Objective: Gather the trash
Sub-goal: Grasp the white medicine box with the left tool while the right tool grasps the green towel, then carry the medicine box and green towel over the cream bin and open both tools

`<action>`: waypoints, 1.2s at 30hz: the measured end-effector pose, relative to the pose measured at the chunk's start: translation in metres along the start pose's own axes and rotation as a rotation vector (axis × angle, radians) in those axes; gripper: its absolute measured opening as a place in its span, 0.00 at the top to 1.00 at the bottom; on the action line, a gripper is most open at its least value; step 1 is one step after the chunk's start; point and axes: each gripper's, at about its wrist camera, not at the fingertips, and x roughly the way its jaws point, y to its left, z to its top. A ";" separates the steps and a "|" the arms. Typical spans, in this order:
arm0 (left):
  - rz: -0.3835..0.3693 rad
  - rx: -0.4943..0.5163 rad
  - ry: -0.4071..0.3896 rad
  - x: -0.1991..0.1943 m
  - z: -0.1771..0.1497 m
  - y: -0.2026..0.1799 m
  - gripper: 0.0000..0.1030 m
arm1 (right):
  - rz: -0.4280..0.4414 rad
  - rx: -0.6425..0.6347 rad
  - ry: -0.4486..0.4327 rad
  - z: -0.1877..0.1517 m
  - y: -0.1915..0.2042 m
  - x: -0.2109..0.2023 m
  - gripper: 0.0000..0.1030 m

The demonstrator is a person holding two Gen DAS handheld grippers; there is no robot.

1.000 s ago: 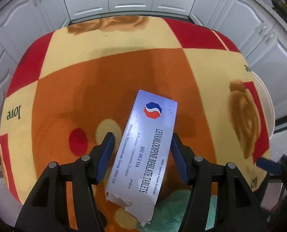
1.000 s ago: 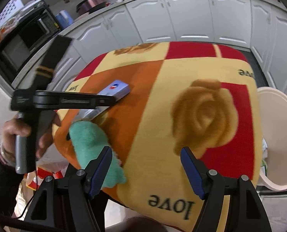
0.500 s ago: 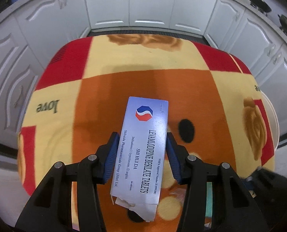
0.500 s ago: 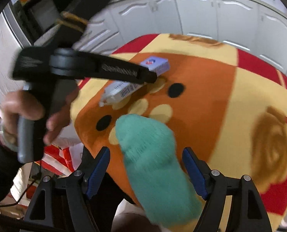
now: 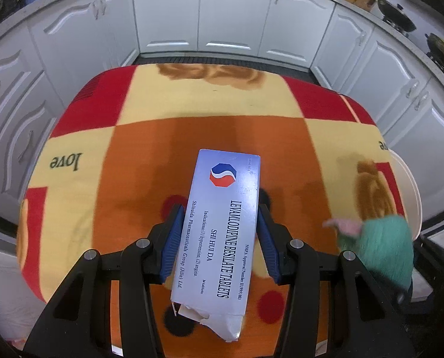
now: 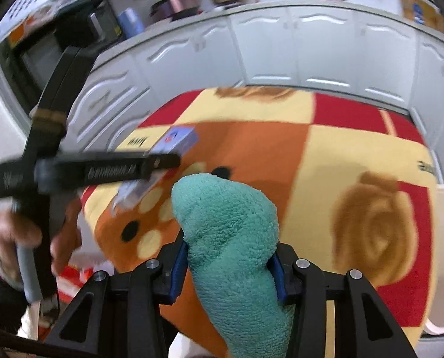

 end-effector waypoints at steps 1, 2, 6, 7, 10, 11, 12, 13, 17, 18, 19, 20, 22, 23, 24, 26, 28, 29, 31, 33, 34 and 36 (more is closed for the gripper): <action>0.002 0.006 -0.005 -0.001 0.000 -0.003 0.55 | -0.010 0.013 -0.008 0.001 -0.002 -0.002 0.56; 0.004 0.014 -0.013 -0.001 -0.001 -0.008 0.55 | -0.019 0.024 -0.014 0.002 -0.006 -0.004 0.56; 0.004 0.035 -0.035 -0.005 -0.002 -0.024 0.55 | -0.049 0.054 -0.035 0.004 -0.017 -0.011 0.56; 0.004 0.039 -0.040 -0.006 -0.003 -0.027 0.55 | -0.055 0.062 -0.039 0.005 -0.019 -0.011 0.56; 0.010 0.057 -0.055 -0.008 -0.004 -0.037 0.55 | -0.068 0.093 -0.055 0.003 -0.030 -0.018 0.56; 0.010 0.064 -0.058 -0.009 -0.004 -0.041 0.55 | -0.070 0.099 -0.057 0.002 -0.032 -0.020 0.56; 0.009 0.069 -0.060 -0.009 -0.005 -0.044 0.55 | -0.075 0.109 -0.061 0.002 -0.036 -0.022 0.56; 0.007 0.076 -0.062 -0.009 -0.005 -0.049 0.55 | -0.080 0.116 -0.066 0.002 -0.039 -0.024 0.56; -0.010 0.095 -0.063 -0.008 -0.006 -0.064 0.55 | -0.101 0.145 -0.083 0.002 -0.051 -0.031 0.56; -0.014 0.099 -0.063 -0.008 -0.006 -0.069 0.55 | -0.110 0.153 -0.086 0.002 -0.055 -0.032 0.56; -0.019 0.105 -0.065 -0.008 -0.006 -0.074 0.55 | -0.117 0.160 -0.089 0.001 -0.059 -0.034 0.56; -0.024 0.115 -0.066 -0.008 -0.006 -0.080 0.55 | -0.123 0.170 -0.092 0.000 -0.063 -0.036 0.56; -0.033 0.134 -0.065 -0.007 -0.006 -0.091 0.55 | -0.132 0.194 -0.097 -0.002 -0.073 -0.041 0.56; -0.038 0.146 -0.064 -0.006 -0.006 -0.099 0.55 | -0.137 0.204 -0.100 -0.003 -0.078 -0.043 0.56; -0.042 0.154 -0.063 -0.006 -0.006 -0.105 0.55 | -0.143 0.213 -0.104 -0.004 -0.083 -0.046 0.56; -0.055 0.172 -0.059 -0.004 -0.006 -0.119 0.55 | -0.153 0.231 -0.111 -0.007 -0.092 -0.052 0.56; -0.071 0.188 -0.055 -0.002 -0.006 -0.133 0.55 | -0.165 0.253 -0.121 -0.009 -0.104 -0.059 0.56; -0.076 0.195 -0.054 -0.001 -0.005 -0.139 0.55 | -0.172 0.263 -0.126 -0.011 -0.109 -0.062 0.56; -0.088 0.213 -0.055 0.000 -0.005 -0.152 0.55 | -0.189 0.288 -0.136 -0.014 -0.121 -0.070 0.56; -0.105 0.234 -0.052 0.001 -0.004 -0.168 0.55 | -0.205 0.312 -0.142 -0.018 -0.134 -0.077 0.56; -0.111 0.240 -0.051 0.002 -0.004 -0.173 0.55 | -0.216 0.324 -0.146 -0.020 -0.141 -0.081 0.56; -0.136 0.257 -0.047 0.003 -0.003 -0.189 0.55 | -0.233 0.348 -0.155 -0.024 -0.153 -0.089 0.56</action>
